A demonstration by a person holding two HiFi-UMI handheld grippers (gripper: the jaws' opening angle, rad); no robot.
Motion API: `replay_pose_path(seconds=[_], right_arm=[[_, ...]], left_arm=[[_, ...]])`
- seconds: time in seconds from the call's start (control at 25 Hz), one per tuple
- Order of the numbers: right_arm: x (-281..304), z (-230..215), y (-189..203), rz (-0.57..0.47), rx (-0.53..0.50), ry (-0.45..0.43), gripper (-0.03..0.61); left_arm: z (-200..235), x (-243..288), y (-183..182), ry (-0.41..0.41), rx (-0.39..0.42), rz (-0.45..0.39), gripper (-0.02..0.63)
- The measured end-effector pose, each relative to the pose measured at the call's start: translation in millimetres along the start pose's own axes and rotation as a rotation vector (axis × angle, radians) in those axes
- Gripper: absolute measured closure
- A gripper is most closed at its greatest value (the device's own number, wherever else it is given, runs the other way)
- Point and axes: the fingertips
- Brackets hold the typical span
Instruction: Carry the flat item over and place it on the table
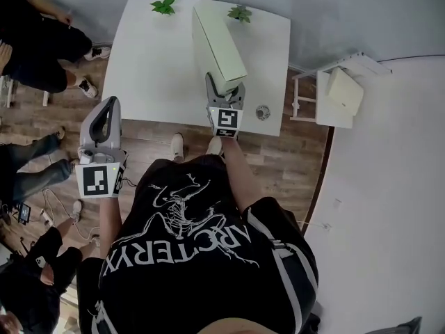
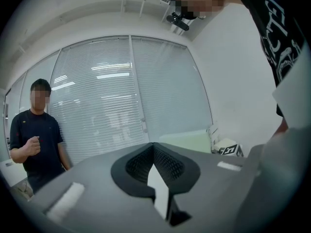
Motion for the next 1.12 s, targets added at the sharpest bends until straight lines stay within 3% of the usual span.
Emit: replay_pose_path(seconds=[0.4,1.12], right_arm=[[5.3,15.9,14.6,-0.043,-0.051,0.009,0.319],[5.5,15.4,15.3,0.014,-0.028,-0.036,0.267]], left_arm=[[7.8,-3.7,11.3,-0.004,-0.016,0.028,0.607],[-1.4,-6.4,9.7,0.015,-0.029,-0.001,0.607]])
Point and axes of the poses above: the fingertips, and each gripper's own axes: x forward along the fingers, z to its left, y out of its underside, and after that the axes turned 13 degrees about -x, right-handed
